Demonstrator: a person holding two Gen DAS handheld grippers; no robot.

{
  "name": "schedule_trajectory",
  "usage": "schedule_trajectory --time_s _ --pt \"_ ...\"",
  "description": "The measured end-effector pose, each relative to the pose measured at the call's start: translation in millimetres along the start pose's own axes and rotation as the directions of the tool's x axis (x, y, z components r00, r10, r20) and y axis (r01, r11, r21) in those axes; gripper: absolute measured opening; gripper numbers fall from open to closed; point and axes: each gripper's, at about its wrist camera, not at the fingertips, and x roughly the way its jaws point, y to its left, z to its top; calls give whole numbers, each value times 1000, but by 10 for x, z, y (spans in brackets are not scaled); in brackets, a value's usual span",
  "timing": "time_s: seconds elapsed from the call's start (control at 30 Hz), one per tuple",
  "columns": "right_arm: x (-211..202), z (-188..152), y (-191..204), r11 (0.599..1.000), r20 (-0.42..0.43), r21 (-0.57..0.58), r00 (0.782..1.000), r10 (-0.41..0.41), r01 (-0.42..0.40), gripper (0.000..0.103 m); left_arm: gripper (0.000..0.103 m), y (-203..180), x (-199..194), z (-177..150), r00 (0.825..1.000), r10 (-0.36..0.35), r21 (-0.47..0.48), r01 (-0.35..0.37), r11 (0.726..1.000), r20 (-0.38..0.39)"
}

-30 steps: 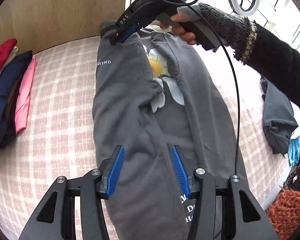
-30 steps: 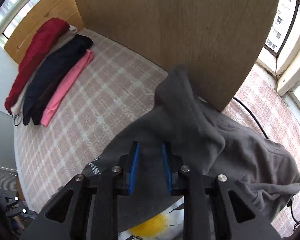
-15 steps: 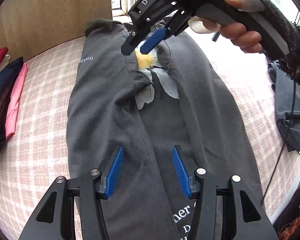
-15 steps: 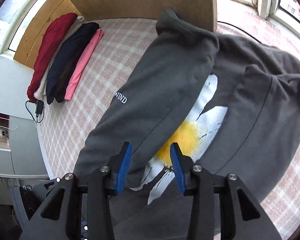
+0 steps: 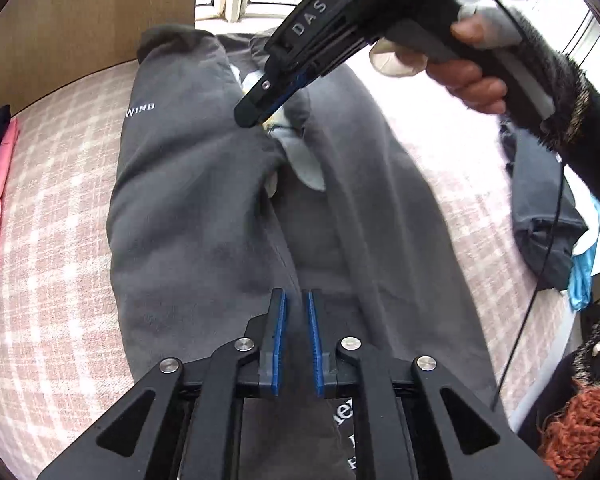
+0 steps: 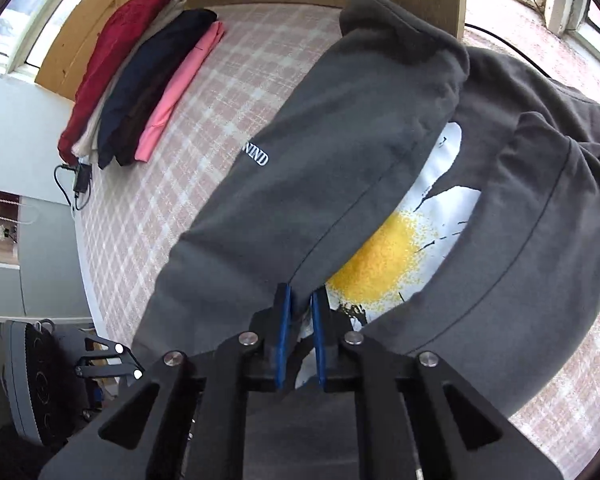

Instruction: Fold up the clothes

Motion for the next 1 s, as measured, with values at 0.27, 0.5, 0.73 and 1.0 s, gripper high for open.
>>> schedule_trajectory --time_s 0.27,0.5,0.73,1.0 --pt "-600 572 282 996 196 -92 981 -3 22 29 50 399 -658 -368 987 109 -177 -88 980 116" --pt "-90 1418 91 993 90 54 990 -111 106 34 47 648 -438 -569 996 80 -249 -70 966 32" --pt "167 1491 89 971 58 55 970 -235 232 26 4 605 -376 -688 998 44 -201 -32 979 54" --pt "-43 1407 -271 944 181 121 928 -325 307 0 3 480 -612 -885 993 18 -163 1 987 117"
